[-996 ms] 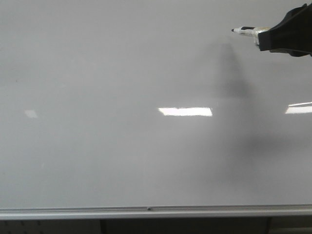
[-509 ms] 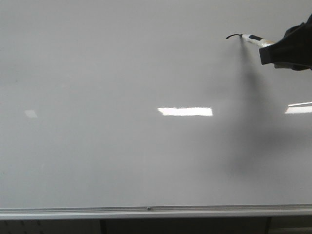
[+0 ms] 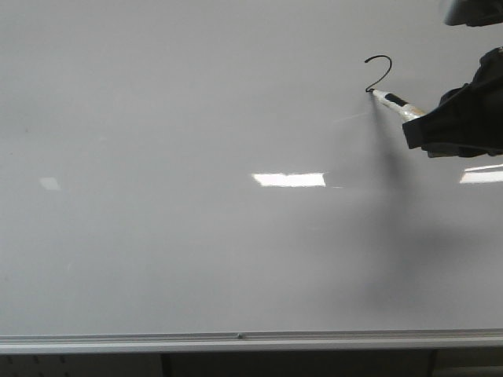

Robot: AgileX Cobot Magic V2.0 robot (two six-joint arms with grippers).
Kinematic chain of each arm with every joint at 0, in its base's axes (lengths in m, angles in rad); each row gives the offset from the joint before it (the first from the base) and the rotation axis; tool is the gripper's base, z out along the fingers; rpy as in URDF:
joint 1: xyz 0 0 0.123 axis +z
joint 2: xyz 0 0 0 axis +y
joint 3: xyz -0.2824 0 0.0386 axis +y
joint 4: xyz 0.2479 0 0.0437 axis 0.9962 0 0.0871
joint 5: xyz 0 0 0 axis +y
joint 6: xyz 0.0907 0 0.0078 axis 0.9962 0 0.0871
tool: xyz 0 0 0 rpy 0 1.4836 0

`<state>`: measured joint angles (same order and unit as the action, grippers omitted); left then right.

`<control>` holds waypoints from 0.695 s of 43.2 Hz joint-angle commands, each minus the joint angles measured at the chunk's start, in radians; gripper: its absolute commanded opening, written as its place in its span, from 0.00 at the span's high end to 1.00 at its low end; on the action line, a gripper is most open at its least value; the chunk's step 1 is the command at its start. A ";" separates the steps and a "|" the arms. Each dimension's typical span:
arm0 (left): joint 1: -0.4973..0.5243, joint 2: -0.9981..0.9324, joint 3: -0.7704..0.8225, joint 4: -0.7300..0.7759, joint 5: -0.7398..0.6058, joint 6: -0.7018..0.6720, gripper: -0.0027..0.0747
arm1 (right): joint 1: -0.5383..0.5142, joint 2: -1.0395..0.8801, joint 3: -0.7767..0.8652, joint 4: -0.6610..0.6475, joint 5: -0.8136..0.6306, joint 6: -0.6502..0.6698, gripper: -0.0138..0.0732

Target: Write number 2 on whiteboard

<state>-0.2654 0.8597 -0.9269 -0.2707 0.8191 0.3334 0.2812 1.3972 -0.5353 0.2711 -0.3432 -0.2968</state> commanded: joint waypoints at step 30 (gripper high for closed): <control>-0.048 0.023 -0.073 -0.095 0.028 0.212 0.35 | -0.042 -0.453 -0.266 0.002 0.814 0.001 0.86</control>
<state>-0.2848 0.8695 -0.9441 -0.2974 0.8645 0.4726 0.2405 0.9977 -0.6866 0.2766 0.2883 -0.2968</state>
